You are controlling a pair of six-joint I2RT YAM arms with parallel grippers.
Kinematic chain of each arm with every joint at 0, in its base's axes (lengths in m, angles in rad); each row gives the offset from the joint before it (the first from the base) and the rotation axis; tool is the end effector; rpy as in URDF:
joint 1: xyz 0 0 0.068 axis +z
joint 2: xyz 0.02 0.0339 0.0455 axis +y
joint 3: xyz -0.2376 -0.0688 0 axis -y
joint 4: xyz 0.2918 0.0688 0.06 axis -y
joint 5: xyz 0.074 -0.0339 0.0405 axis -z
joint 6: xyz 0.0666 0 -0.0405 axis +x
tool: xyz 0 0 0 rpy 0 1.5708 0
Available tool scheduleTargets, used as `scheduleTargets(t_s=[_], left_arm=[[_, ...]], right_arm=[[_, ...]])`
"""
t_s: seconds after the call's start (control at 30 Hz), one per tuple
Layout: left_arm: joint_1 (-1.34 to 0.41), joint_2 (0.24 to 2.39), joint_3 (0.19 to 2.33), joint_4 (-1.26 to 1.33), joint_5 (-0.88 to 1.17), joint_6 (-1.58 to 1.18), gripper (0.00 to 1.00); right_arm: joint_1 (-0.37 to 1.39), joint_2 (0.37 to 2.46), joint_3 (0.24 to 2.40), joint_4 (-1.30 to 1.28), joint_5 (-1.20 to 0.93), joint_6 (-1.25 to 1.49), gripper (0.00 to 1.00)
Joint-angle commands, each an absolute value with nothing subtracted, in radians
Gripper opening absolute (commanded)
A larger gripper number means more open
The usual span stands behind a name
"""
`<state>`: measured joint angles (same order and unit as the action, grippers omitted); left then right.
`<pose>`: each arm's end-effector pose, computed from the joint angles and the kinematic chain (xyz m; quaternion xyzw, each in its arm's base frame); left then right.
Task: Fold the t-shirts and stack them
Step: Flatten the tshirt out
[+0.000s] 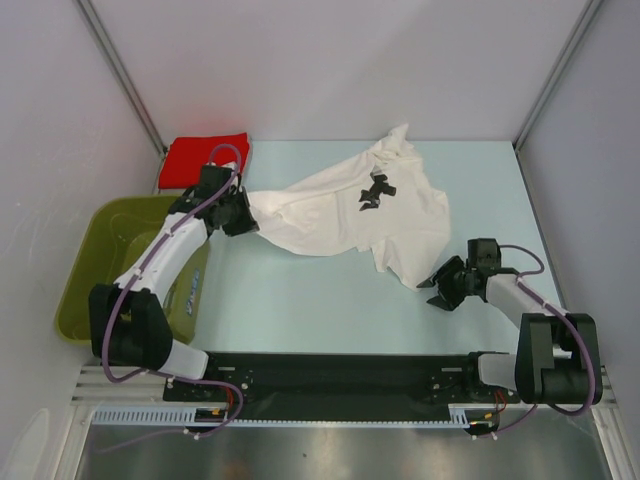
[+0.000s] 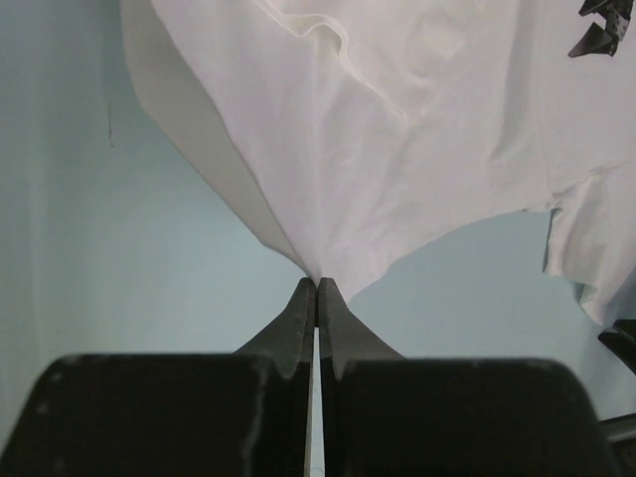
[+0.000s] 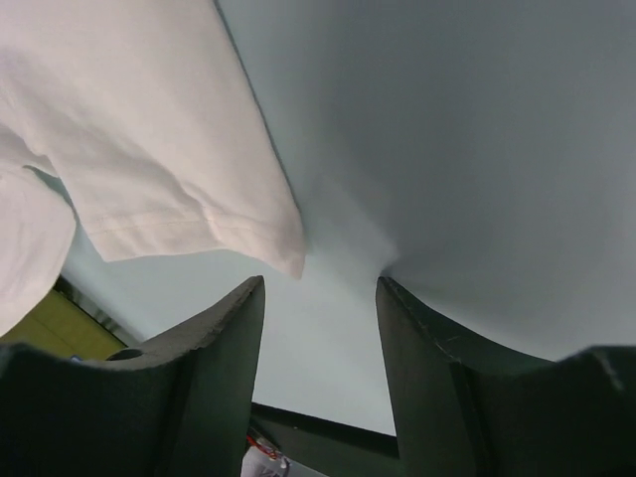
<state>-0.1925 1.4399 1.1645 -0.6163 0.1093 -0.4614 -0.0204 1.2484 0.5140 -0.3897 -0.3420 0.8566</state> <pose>0.3659 -0.0787 0.2184 -0.1082 0.9354 -0.1556 0.2984 0.2610 0.0170 0.0645 0.3739 0.8860 0.2403 0.1321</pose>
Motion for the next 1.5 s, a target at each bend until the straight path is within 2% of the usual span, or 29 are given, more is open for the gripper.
scheduleTargets(t_s=[0.0, 0.13, 0.23, 0.83, 0.9, 0.97, 1.0, 1.17, 1.27, 1.3, 1.47], left_arm=[[-0.193, 1.451, 1.190, -0.618, 0.173, -0.384, 0.00], [-0.192, 1.456, 1.177, -0.612, 0.175, -0.374, 0.00], [-0.192, 1.454, 1.160, -0.601, 0.199, -0.385, 0.00], [-0.187, 1.453, 1.154, -0.591, 0.204, -0.391, 0.00], [-0.186, 1.453, 1.152, -0.591, 0.204, -0.391, 0.00], [-0.186, 1.450, 1.150, -0.589, 0.206, -0.393, 0.00], [-0.186, 1.448, 1.150, -0.591, 0.203, -0.394, 0.00], [-0.184, 1.422, 1.158, -0.588, 0.178, -0.411, 0.00], [-0.178, 1.414, 1.173, -0.569, 0.169, -0.432, 0.00], [-0.176, 1.416, 1.187, -0.563, 0.163, -0.439, 0.00], [-0.170, 1.439, 1.244, -0.506, 0.192, -0.509, 0.00]], right_arm=[[-0.009, 1.269, 0.497, -0.287, -0.341, 0.920, 0.54], [-0.003, 1.272, 0.457, -0.212, -0.313, 0.989, 0.49], [-0.003, 1.275, 0.431, -0.172, -0.298, 1.029, 0.39], [0.029, 1.315, 0.394, -0.166, -0.227, 1.048, 0.29], [0.028, 1.335, 0.399, -0.153, -0.232, 1.039, 0.21], [0.023, 1.351, 0.413, -0.137, -0.236, 1.025, 0.04], [0.020, 1.362, 0.420, -0.138, -0.236, 1.019, 0.00], [0.014, 1.309, 0.564, -0.291, -0.219, 0.933, 0.00], [0.008, 1.229, 0.708, -0.386, -0.158, 0.894, 0.00], [-0.042, 1.217, 0.776, -0.396, -0.135, 0.873, 0.00], [-0.141, 1.287, 1.015, -0.371, -0.133, 0.824, 0.00]])
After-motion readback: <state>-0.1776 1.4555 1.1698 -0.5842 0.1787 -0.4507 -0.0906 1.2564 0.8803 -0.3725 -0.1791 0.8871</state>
